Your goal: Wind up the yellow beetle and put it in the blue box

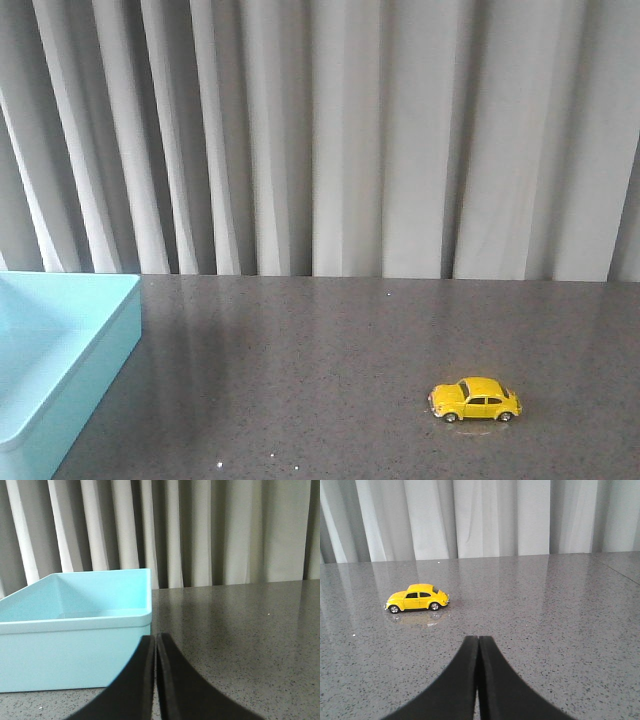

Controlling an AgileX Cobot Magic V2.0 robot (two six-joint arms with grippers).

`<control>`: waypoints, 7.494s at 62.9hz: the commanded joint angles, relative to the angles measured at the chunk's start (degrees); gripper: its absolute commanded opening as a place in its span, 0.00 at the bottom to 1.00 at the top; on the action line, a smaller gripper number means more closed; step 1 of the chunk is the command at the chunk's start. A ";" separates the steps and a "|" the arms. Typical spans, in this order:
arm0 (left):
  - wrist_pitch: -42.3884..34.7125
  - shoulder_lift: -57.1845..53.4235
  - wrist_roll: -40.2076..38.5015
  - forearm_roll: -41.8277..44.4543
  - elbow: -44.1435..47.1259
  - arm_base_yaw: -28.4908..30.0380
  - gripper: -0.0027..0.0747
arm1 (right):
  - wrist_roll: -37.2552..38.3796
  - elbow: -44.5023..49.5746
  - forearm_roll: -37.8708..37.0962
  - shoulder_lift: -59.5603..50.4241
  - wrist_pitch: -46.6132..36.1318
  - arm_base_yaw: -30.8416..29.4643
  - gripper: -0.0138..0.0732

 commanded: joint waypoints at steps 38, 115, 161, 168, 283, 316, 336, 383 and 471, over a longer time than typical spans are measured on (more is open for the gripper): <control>-4.19 -0.81 -0.47 -0.11 -0.45 -0.33 0.03 | 0.10 0.18 -0.30 -0.57 -4.76 -0.12 0.15; 23.72 41.51 0.89 -4.76 -47.42 -0.33 0.03 | -3.04 -47.05 1.70 39.47 29.87 -0.12 0.15; 27.11 51.17 1.27 -3.25 -47.42 -0.33 0.72 | -4.95 -47.05 4.97 50.93 34.60 -0.12 0.81; 27.36 51.17 1.37 -3.40 -47.42 -1.54 0.71 | -7.47 -47.16 8.36 51.36 32.33 -0.04 0.80; 29.04 51.17 7.07 -3.16 -47.50 -15.87 0.71 | -5.01 -115.22 9.72 121.20 57.64 8.49 0.80; 29.04 51.17 7.07 -3.16 -47.50 -15.87 0.71 | -4.02 -115.17 10.98 124.59 58.98 8.36 0.80; 29.07 51.17 7.07 -3.16 -47.50 -15.87 0.71 | -5.74 -115.07 11.27 124.61 61.66 2.77 0.80; 31.68 51.17 7.07 -2.72 -47.50 -15.87 0.71 | -20.27 -115.28 16.75 124.42 61.93 -11.10 0.80; 31.17 51.17 7.11 -1.61 -47.50 -15.87 0.71 | -2.43 -105.03 0.64 79.78 62.78 27.29 0.80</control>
